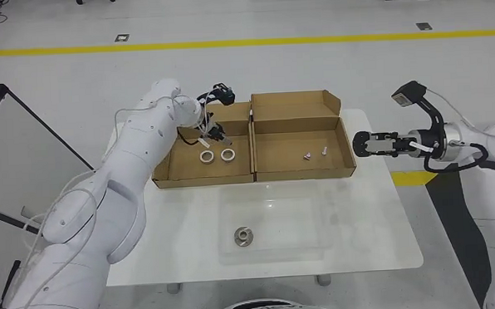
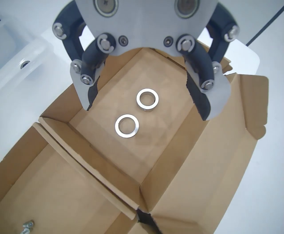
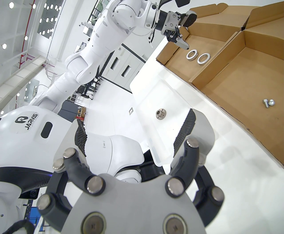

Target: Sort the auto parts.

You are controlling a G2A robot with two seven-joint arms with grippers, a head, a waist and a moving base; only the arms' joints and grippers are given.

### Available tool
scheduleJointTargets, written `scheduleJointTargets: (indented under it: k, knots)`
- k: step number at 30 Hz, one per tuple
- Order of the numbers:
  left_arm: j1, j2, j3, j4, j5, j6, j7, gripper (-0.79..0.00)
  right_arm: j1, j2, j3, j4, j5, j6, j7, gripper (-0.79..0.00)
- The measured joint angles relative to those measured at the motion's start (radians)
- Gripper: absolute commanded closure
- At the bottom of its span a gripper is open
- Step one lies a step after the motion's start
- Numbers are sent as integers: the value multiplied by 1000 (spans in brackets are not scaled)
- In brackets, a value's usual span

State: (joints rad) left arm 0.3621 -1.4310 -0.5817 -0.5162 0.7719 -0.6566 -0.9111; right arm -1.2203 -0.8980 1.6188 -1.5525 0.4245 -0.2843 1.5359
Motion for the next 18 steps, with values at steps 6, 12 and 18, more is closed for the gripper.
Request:
scheduleJointTargets:
  k: [6, 12, 18]
  knots:
    - [175, 130, -148, -426, -3, 90, -165, -785, 0, 0, 0, 0, 0, 0, 0, -785]
    - [203, 145, -170, -525, -1, 105, -190, -785, 0, 0, 0, 0, 0, 0, 0, -785]
    - [203, 145, -170, -497, -1, 105, -190, -785, 0, 0, 0, 0, 0, 0, 0, -785]
